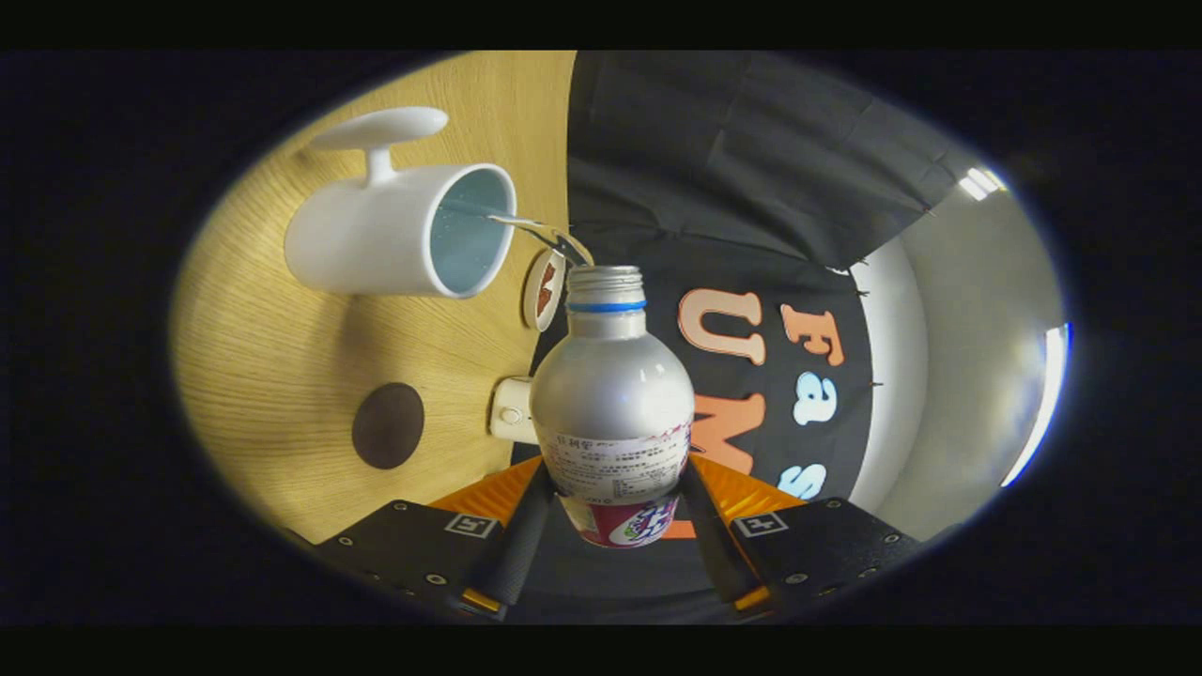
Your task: Take the bottle from table, then pour the juice into the cup, finally place the bottle on the coaster
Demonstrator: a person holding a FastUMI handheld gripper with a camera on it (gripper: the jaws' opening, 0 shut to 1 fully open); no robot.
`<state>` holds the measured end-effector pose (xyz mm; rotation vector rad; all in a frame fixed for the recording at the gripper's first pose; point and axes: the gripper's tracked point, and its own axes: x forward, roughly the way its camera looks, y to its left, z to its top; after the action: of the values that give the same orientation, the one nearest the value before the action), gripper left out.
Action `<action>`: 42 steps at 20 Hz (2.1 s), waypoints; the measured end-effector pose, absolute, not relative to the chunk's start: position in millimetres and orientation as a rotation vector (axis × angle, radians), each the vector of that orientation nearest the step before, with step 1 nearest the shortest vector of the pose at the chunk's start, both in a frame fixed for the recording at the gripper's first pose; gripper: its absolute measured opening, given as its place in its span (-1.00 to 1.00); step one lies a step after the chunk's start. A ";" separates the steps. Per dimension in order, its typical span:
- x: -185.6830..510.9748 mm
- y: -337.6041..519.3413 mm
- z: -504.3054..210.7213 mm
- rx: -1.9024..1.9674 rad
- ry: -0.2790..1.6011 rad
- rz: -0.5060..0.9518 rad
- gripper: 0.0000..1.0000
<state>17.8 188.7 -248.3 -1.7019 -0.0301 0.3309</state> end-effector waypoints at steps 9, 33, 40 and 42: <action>22.9 188.8 -244.2 -1.725 -0.045 0.332 0.52; 32.6 193.5 -233.1 -1.825 -0.100 0.363 0.52; 32.8 197.7 -229.3 -1.867 -0.138 0.365 0.52; 33.2 198.9 -227.4 -1.885 -0.147 0.366 0.52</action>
<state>33.2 198.9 -227.4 -1.8851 -0.1468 0.3664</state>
